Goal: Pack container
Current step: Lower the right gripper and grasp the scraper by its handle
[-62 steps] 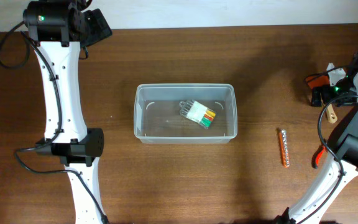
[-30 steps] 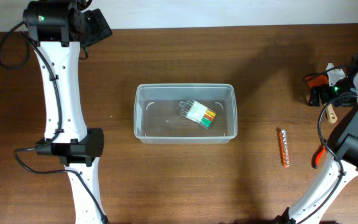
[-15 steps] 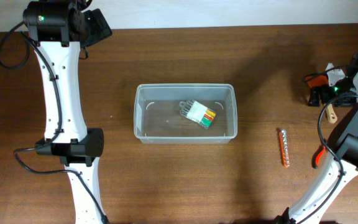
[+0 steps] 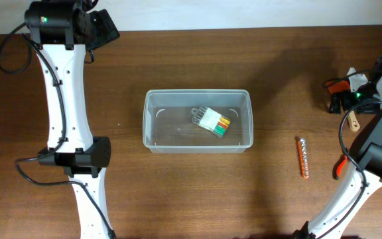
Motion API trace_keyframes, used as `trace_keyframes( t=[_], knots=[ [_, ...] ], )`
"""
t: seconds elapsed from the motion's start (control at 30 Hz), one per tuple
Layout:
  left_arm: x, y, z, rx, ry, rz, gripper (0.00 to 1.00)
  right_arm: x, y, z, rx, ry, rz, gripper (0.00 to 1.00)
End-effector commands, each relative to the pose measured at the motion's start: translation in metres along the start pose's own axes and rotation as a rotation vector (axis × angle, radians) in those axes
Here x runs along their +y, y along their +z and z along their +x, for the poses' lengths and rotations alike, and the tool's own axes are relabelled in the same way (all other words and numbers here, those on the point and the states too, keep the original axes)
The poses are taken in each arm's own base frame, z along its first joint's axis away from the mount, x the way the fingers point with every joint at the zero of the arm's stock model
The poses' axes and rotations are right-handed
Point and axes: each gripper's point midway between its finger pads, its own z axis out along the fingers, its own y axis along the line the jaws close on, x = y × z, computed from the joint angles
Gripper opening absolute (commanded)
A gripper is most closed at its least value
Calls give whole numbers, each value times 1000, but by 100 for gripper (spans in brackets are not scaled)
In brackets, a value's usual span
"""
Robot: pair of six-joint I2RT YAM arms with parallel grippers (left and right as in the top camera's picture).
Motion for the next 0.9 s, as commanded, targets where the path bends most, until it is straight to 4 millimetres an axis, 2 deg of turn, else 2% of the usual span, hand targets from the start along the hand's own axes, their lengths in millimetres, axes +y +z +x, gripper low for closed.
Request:
trace_keyframes(
  t=[0.0, 0.27, 0.57, 0.77, 0.87],
  knots=[
    [3, -14, -6, -34, 0, 8, 99, -3, 13, 5, 16, 15, -10, 99],
    [3, -14, -6, -34, 0, 8, 99, -7, 13, 4, 10, 20, -6, 100],
    [3, -14, -6, -34, -1, 8, 99, -6, 13, 5, 12, 21, -6, 79],
    [3, -14, -6, -33, 0, 8, 99, -9, 12, 18, 73, 24, 21, 78],
    [3, -14, -6, -33, 0, 8, 99, -9, 12, 22, 90, 24, 23, 70]
  ],
)
